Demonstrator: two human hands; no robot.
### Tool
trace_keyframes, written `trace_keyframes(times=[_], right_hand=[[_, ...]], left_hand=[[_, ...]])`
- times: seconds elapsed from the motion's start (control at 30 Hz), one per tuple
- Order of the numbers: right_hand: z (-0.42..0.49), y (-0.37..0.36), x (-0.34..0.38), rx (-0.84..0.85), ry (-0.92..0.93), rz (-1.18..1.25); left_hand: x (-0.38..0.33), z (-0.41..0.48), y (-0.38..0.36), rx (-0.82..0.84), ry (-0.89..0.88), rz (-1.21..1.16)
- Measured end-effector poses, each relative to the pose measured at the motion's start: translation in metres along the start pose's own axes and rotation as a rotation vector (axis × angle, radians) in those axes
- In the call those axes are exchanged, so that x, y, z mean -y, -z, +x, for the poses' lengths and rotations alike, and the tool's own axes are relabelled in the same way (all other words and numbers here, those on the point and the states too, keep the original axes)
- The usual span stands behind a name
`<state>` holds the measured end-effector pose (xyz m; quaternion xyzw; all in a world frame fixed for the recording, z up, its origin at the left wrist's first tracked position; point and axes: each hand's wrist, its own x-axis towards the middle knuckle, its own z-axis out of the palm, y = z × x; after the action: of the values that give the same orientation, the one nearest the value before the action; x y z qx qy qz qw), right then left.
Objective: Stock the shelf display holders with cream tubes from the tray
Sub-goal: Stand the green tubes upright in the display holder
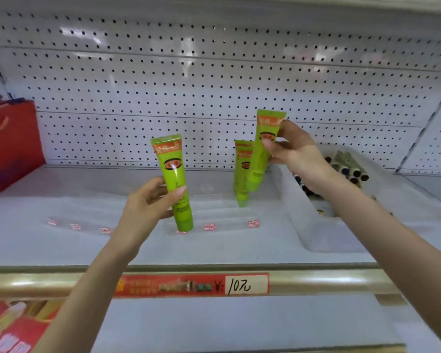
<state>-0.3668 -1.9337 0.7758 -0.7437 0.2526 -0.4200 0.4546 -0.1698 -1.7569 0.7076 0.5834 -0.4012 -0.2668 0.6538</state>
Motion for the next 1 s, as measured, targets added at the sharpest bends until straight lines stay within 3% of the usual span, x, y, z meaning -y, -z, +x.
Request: trace_keyframes(times=[0.4,1.0], right_hand=[[0.0,-0.008,-0.029,0.104,-0.211,-0.186],[0.013,-0.002,-0.053,0.328,-0.251,-0.142]], left_hand=[[0.012,0.013,0.023,0.071,0.045,-0.041],[0.005,0.031,-0.008,0.041,0.016,-0.045]])
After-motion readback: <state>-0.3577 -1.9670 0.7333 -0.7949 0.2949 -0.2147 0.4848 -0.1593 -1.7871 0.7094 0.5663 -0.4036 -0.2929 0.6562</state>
